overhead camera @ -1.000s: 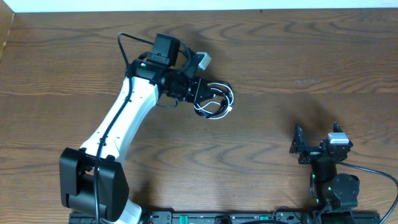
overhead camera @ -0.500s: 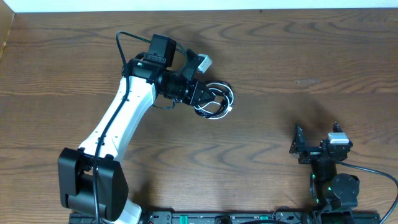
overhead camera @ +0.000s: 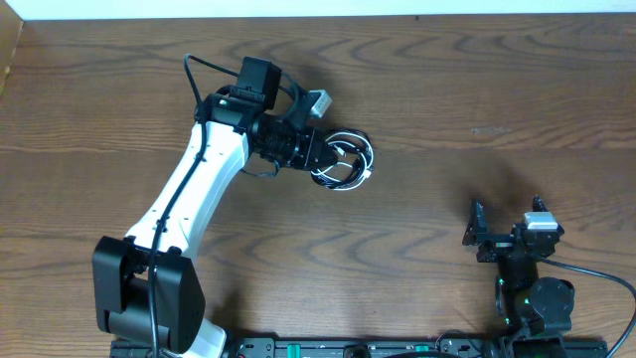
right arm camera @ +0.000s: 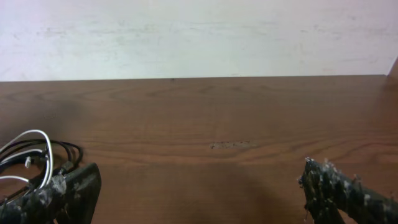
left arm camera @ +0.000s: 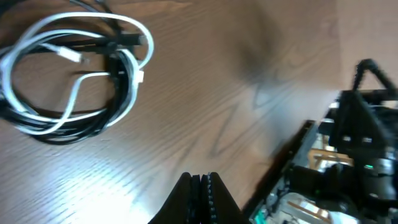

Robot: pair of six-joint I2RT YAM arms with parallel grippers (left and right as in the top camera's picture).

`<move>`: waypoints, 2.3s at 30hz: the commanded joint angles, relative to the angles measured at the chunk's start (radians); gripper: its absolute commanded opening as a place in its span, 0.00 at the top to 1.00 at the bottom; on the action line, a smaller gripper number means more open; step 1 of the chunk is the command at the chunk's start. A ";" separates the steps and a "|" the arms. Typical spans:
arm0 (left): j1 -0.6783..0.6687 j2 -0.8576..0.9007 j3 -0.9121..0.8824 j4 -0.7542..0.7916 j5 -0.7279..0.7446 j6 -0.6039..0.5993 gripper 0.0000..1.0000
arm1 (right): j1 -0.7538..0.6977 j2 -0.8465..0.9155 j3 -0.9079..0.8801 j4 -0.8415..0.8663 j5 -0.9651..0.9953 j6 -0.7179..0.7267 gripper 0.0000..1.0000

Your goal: Untangle cables

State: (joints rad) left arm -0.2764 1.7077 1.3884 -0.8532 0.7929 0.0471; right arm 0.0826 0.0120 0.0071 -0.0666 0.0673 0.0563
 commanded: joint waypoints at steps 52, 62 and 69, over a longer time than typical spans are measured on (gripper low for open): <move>-0.055 0.321 0.016 0.323 -0.562 -0.113 0.93 | 0.004 -0.005 -0.002 -0.003 0.002 -0.002 0.01; -0.055 0.098 0.016 0.195 -0.550 -0.139 0.93 | 0.004 -0.005 -0.002 -0.003 0.002 -0.002 0.01; -0.055 0.031 0.016 0.115 -0.547 -0.139 0.93 | 0.004 -0.005 -0.002 -0.003 0.002 -0.002 0.01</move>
State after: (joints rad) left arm -0.3347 1.7931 1.3975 -0.7296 0.2340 -0.0795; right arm 0.0826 0.0120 0.0071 -0.0666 0.0673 0.0563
